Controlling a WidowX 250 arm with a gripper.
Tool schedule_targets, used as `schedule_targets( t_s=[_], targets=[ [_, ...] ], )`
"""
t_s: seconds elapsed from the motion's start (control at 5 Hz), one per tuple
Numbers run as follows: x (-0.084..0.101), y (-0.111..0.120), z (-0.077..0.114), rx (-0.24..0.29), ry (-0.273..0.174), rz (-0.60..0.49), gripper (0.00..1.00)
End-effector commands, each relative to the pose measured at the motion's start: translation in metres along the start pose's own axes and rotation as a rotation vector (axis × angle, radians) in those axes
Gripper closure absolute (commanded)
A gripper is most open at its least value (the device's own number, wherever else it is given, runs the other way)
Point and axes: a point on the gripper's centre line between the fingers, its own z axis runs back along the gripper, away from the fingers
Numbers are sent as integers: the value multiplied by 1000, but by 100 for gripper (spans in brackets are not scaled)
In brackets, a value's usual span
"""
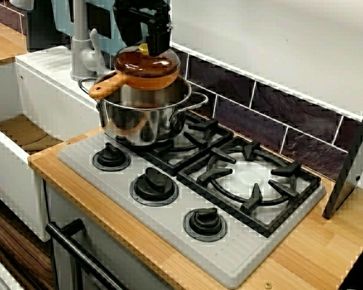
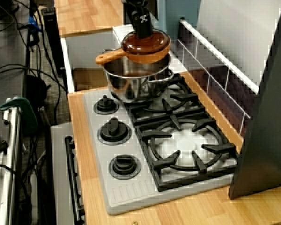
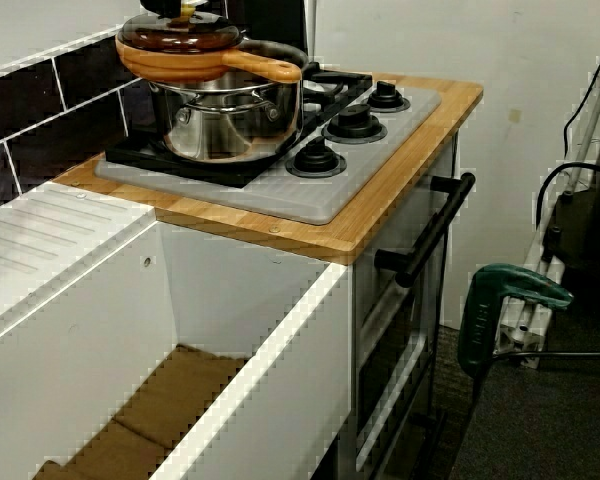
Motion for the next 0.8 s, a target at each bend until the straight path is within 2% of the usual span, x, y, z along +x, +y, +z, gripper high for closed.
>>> schedule_targets(
  t_s=[0.0, 0.6],
  targets=[
    [-7, 2, 28, -19, -58, -11, 0],
    [-35, -5, 37, -23, -56, -51, 0]
  ],
)
